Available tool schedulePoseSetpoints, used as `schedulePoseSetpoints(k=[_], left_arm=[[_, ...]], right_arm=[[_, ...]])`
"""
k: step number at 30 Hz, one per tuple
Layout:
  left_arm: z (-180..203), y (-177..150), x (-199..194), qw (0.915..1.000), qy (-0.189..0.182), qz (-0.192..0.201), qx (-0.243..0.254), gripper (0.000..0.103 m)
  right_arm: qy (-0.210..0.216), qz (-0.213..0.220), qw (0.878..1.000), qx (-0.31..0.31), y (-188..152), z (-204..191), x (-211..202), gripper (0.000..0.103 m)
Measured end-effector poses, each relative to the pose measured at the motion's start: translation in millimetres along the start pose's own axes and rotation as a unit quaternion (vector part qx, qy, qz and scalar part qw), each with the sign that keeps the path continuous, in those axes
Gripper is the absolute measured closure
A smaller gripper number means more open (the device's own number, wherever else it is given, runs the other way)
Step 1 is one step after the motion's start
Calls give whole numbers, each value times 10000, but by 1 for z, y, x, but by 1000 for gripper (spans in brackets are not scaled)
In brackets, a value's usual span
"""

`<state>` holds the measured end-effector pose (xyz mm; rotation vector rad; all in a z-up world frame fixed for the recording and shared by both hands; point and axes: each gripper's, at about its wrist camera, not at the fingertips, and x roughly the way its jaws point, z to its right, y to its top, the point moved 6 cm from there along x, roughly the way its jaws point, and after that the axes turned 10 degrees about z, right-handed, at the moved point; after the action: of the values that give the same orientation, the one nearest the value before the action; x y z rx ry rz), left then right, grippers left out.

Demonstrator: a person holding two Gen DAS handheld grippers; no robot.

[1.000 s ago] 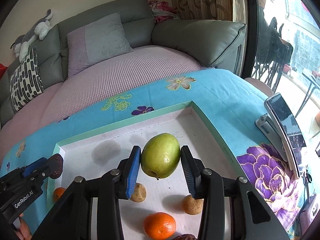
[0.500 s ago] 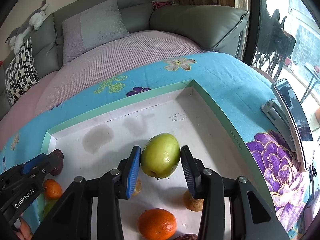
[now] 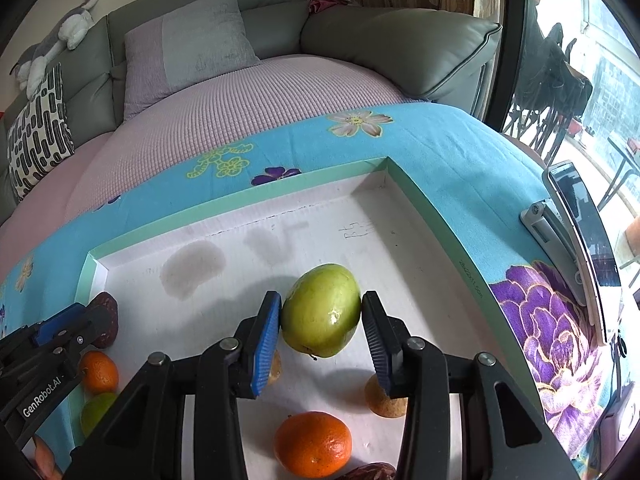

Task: Organize fruits
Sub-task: 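Open both grippers to drop the date and pear into the tray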

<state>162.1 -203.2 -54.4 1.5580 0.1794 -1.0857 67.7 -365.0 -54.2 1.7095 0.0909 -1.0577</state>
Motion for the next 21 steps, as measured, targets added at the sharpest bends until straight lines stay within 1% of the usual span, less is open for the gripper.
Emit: schedulePoseSetpoints(k=[5,6,7,9,11,12,13,18,21], left_arm=[[-1,-2,-18,9999,-57,101,-60,65],[-3,-2,-23,9999,-54,132,-94,63],[-5,-1,-28,9997,-48,183,-138,57],[-12,-1,-39,9994,6,284,-218,49],[-21,-2,-52,9987,102,407,-292,46],[-26,-4,-57,9983,158,447,-326,43],[-32,-7,-62,9979,243,472,-363,40],[-65,-23,-79,9938,786,545,-561,28],[-87,-38,-86,9899,1128,530,-682,23]], right_arm=[[91,-104,9998,122,-1,1,-1,55],[77,-119,9999,85,-1,1,-1,54],[67,-133,9999,42,-2,0,-2,52],[76,-145,9999,-21,-2,-2,-4,52],[71,-115,9999,-47,-1,-5,-8,48],[71,-92,9999,-64,0,-6,-10,38],[77,-60,9999,-89,2,-7,-13,32],[197,109,9997,-133,8,-15,-30,32],[320,193,9991,-204,9,-25,-42,25]])
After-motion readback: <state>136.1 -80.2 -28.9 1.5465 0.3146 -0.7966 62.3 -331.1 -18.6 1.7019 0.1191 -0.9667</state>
